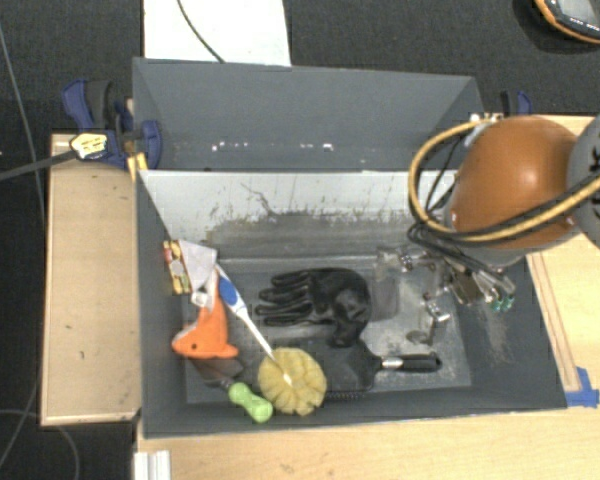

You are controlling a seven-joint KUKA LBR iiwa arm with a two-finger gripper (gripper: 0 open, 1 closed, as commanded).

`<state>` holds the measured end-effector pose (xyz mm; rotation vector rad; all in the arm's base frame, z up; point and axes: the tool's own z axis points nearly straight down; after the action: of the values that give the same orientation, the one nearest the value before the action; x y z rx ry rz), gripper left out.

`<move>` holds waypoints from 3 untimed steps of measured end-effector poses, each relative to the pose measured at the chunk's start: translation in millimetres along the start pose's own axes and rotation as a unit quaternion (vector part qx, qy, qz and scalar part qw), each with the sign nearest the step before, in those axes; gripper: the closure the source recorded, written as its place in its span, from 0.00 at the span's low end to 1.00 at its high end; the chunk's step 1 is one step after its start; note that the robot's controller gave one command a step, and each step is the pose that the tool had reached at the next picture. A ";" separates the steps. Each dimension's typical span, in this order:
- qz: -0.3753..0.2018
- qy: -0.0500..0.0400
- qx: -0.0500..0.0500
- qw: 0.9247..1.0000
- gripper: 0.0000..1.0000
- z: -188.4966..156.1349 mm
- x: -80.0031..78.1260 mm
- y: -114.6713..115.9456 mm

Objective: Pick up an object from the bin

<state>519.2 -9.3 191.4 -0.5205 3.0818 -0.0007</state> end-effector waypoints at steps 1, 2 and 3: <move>0.110 -0.003 0.000 0.994 0.00 33.0 -54.7 2.4; 0.033 -0.001 0.000 0.999 0.00 83.6 9.6 20.0; 0.041 0.005 -0.001 0.999 0.00 90.3 10.7 21.6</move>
Offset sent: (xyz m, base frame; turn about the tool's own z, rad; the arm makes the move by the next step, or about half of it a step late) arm -0.0168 0.0150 -0.0870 0.0649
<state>503.5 7.7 100.8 -0.3950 3.1116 0.0008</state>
